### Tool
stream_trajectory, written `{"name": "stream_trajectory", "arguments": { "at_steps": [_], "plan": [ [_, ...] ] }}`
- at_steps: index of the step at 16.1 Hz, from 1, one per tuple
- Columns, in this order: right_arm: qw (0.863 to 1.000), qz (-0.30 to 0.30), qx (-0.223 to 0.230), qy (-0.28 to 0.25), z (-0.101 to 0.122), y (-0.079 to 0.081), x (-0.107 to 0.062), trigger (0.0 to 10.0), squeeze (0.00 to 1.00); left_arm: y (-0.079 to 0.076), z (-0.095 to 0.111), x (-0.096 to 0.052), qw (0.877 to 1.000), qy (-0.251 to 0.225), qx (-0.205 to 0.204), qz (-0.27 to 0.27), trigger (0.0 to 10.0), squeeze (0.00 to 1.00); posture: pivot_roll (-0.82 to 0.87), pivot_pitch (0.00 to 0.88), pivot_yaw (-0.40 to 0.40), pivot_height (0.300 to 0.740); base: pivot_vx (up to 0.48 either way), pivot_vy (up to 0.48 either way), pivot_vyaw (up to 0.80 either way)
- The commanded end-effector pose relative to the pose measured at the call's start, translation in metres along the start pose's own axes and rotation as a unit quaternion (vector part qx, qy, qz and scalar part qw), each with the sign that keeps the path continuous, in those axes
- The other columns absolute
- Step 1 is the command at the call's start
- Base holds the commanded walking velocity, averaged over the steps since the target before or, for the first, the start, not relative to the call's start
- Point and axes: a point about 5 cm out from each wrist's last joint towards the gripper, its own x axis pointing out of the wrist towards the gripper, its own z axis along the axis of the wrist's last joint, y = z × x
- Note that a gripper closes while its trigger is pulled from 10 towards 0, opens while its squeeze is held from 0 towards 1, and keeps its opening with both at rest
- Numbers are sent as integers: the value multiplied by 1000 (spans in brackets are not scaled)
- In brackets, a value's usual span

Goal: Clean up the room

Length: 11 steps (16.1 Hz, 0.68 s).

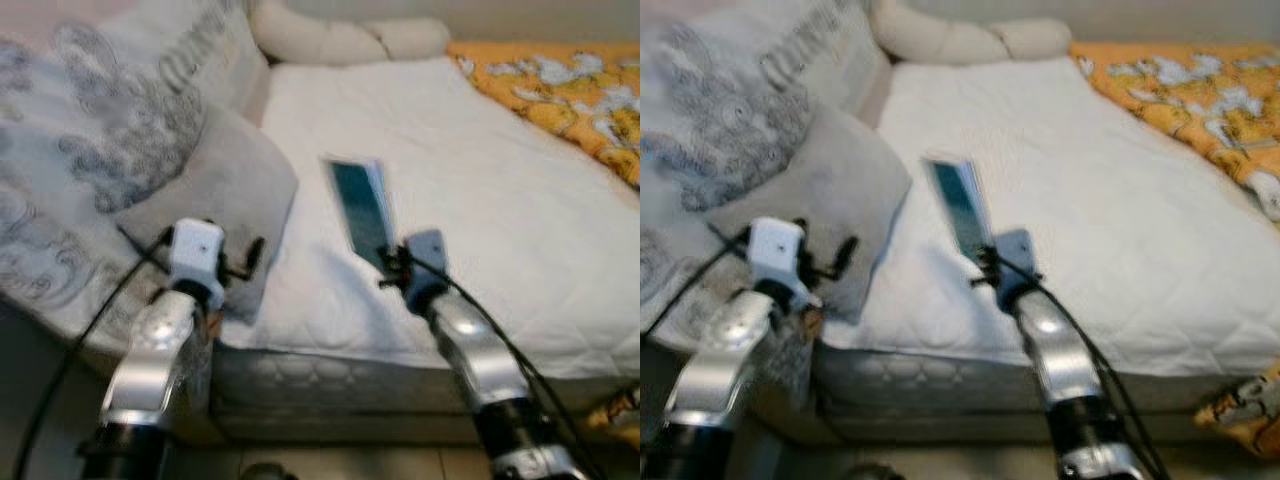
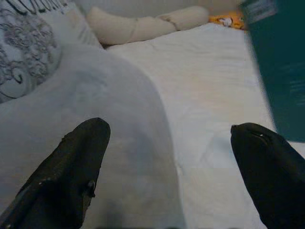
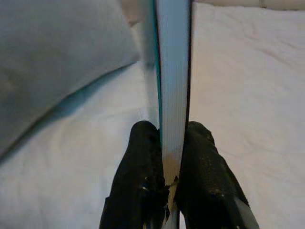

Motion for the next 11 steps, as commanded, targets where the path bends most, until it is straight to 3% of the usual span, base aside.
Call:
{"name": "stream_trajectory", "arguments": {
  "at_steps": [1, 11],
  "plan": [
    [1000, 4, -4, -31, 15, 4, 4, 10000, 0, 5, 2, -1, 1000, -1, 3, 5, 10000, 298, 141, 0, 23, 740, 307, 0, 0],
    [1000, 2, -5, -30, 15, 3, 4, 10000, 0, 3, 5, 0, 1000, -10, -1, -6, 10000, 310, 142, 0, 23, 740, 309, 0, 0]
  ]
}}
